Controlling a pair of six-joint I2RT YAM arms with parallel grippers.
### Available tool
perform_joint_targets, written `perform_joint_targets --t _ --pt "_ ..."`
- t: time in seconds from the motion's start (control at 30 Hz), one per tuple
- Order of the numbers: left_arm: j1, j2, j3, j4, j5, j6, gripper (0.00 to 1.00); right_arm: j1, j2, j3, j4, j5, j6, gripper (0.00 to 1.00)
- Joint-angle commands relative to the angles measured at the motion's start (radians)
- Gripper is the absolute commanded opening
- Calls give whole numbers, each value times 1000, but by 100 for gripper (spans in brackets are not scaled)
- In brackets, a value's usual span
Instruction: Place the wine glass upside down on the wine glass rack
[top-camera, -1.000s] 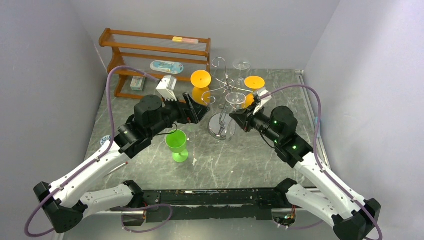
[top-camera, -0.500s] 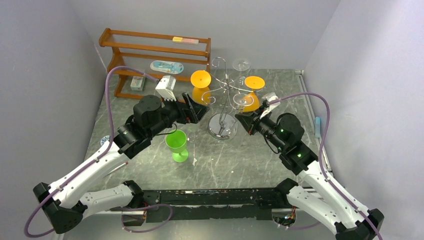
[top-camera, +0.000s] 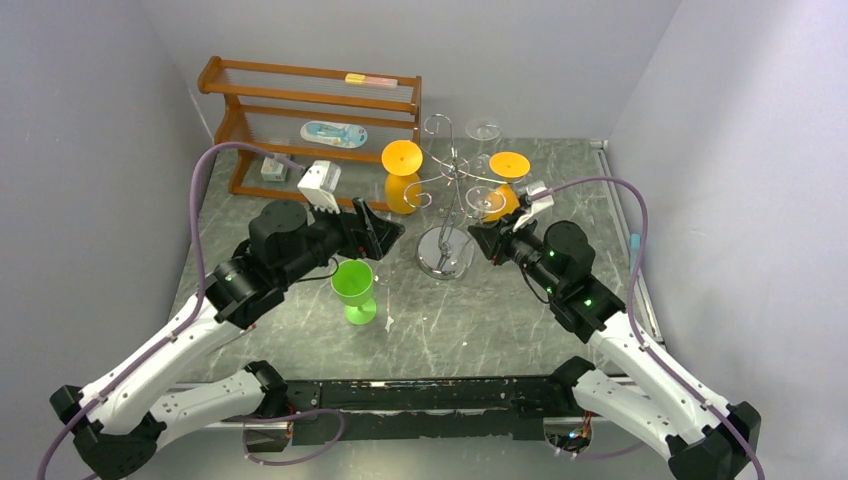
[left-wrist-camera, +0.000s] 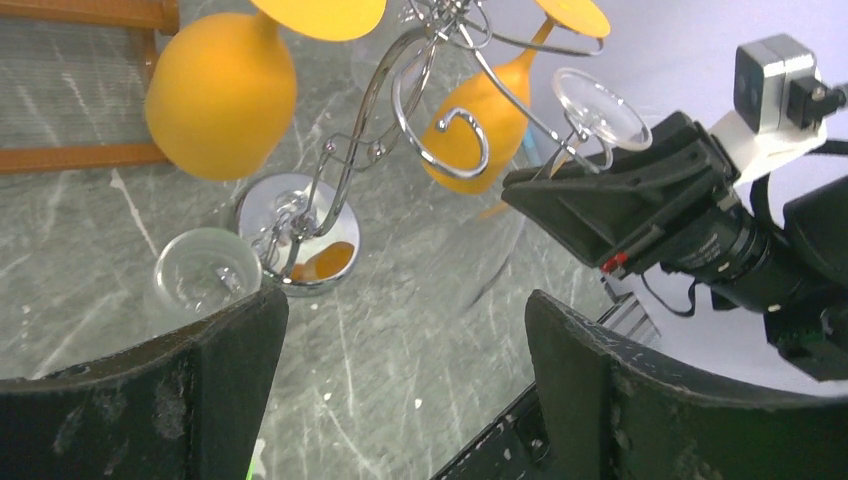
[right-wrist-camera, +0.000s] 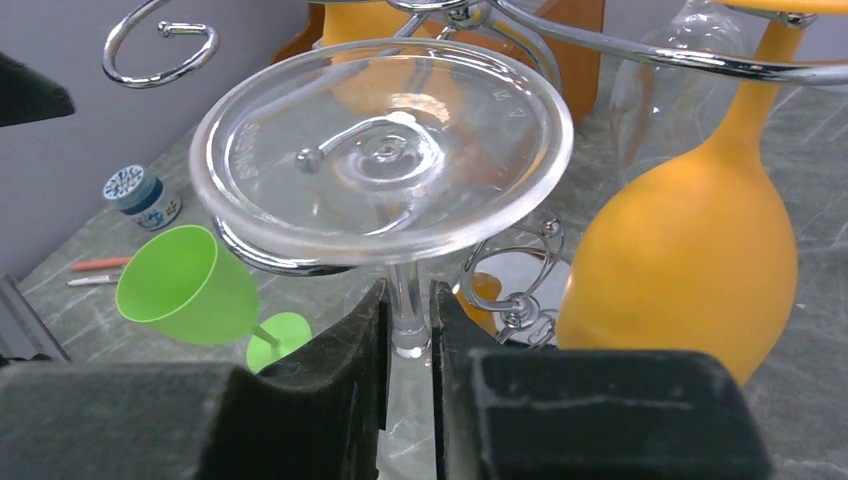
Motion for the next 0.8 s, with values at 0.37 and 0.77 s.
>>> perform_joint_targets --t 0.37,0.77 --pt "-7 -103 -25 -389 59 153 91 -4 -130 55 -219 58 90 48" --pt "-13 44 -56 -474 14 161 66 -4 -299 129 -552 118 302 50"
